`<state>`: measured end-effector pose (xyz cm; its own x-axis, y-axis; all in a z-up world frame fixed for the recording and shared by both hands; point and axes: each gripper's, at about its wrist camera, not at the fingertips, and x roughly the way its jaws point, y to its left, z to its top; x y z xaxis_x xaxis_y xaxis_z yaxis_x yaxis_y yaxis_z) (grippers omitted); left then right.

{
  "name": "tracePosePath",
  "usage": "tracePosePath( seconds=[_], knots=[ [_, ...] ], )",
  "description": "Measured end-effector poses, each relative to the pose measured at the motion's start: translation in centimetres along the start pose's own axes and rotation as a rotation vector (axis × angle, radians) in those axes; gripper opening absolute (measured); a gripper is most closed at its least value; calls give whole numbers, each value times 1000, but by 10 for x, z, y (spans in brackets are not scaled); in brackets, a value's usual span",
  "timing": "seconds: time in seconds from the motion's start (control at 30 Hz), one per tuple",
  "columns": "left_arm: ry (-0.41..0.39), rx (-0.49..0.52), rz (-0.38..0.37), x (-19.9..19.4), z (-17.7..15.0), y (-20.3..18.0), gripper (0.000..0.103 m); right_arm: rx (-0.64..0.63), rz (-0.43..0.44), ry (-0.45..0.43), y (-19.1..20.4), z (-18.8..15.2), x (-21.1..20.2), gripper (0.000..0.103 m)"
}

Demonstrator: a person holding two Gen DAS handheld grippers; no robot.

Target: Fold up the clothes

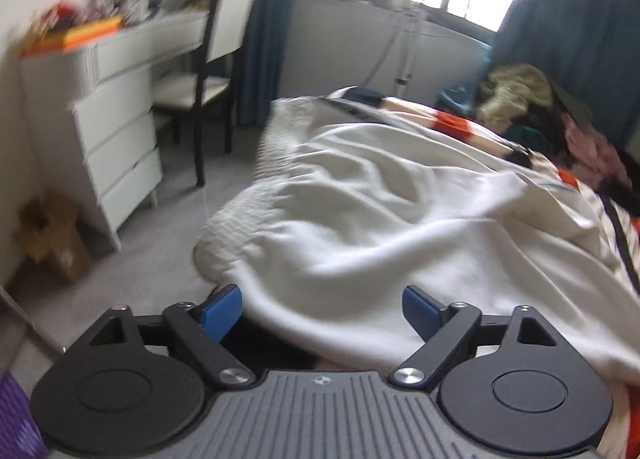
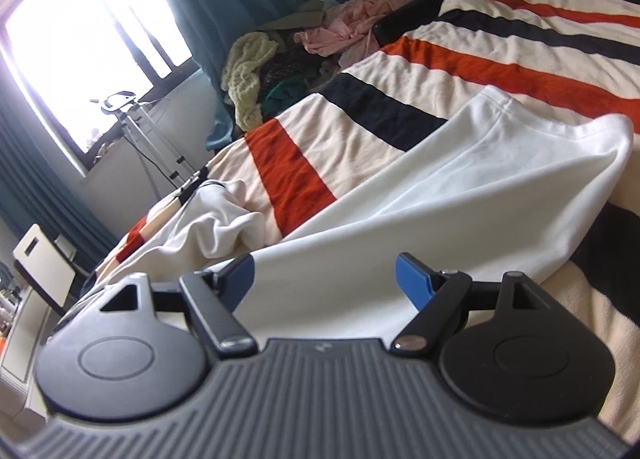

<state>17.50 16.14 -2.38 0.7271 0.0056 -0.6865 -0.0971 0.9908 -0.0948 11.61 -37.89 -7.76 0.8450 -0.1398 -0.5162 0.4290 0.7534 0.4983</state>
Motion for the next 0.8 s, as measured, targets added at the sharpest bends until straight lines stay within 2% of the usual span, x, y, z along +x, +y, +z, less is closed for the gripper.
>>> tracePosePath(
  seconds=[0.03, 0.17, 0.3, 0.43, 0.53, 0.67, 0.73, 0.8],
  knots=[
    [7, 34, -15, 0, -1, -16, 95, -2, 3, -3, 1, 0, -1, 80],
    [43, 123, -177, 20, 10, -90, 96, -5, 8, -2, 1, 0, -4, 80],
    [49, 208, -239, 63, 29, -177, 97, -1, 8, 15, -2, -1, -3, 80],
    [8, 257, -233, 103, 49, -267, 97, 12, 5, -3, -8, -2, -4, 80],
    [-18, 341, -263, 126, 56, -336, 97, 20, -7, -30, -11, -2, -2, 80],
    [-69, 432, -197, 156, 56, -418, 97, 5, -55, -57, -11, 0, 15, 80],
    [-73, 445, -214, 176, 58, -449, 97, 5, -75, -59, -13, -1, 26, 80],
    [-47, 460, -191, 201, 58, -474, 97, 7, -96, -56, -15, -2, 37, 80]
  ],
)
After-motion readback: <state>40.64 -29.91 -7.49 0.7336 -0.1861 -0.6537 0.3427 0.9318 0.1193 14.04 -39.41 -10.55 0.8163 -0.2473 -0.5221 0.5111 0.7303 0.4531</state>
